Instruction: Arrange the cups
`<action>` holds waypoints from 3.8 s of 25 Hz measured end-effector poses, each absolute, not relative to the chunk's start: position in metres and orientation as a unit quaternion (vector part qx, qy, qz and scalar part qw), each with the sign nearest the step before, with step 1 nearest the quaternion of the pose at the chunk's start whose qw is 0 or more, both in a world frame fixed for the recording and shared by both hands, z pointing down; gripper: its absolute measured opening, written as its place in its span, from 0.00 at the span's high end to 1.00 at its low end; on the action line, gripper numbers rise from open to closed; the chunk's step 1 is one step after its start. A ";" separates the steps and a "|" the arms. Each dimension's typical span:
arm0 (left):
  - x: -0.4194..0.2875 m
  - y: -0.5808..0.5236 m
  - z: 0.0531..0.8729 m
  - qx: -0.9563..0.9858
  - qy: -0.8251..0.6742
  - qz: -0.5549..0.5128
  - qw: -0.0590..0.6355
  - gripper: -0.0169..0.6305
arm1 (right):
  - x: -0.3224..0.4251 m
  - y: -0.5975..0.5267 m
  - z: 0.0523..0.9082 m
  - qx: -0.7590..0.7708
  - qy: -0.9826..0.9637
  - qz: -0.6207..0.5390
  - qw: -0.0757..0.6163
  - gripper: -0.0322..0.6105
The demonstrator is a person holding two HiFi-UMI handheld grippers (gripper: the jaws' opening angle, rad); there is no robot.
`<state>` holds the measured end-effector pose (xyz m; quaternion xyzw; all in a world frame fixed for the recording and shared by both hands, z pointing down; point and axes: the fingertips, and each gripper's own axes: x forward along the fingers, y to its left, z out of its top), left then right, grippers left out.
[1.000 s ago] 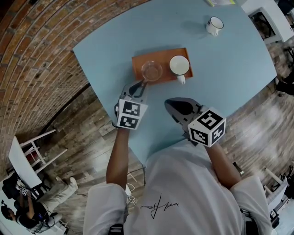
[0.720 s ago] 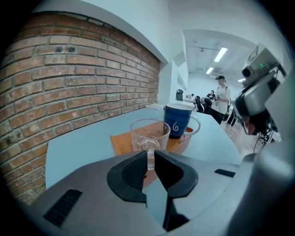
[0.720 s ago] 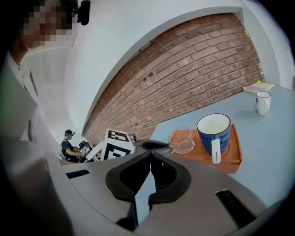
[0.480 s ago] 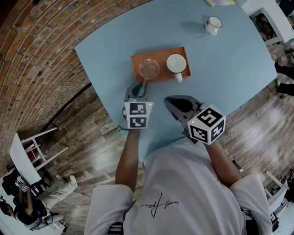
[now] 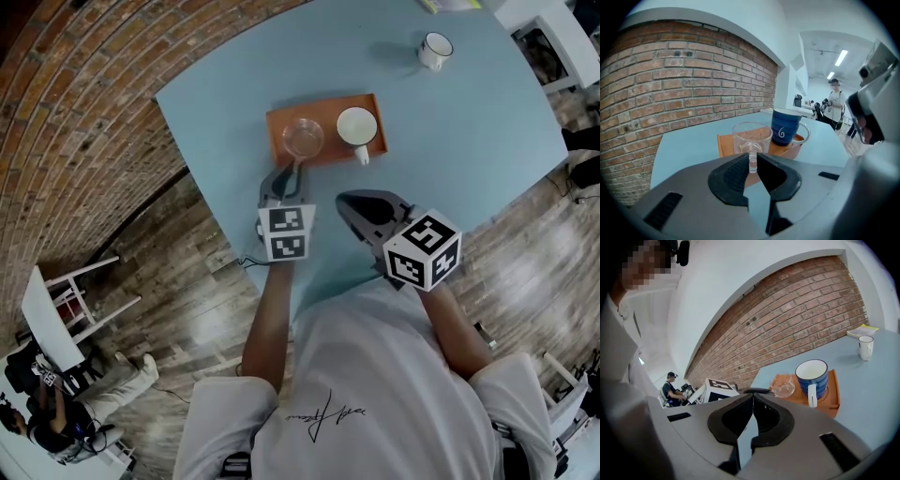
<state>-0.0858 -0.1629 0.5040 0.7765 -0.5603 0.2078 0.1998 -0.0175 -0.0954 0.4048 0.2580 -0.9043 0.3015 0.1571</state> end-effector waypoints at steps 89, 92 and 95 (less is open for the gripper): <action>-0.068 -0.139 0.504 0.774 -0.564 0.165 0.236 0.88 | -0.012 -0.097 0.391 0.269 -0.907 0.296 0.128 0.91; -0.071 -0.133 0.502 0.773 -0.566 0.165 0.235 0.88 | -0.011 -0.096 0.388 0.270 -0.909 0.293 0.126 0.91; -0.071 -0.127 0.498 0.772 -0.570 0.164 0.229 0.88 | -0.011 -0.092 0.386 0.263 -0.913 0.285 0.130 0.91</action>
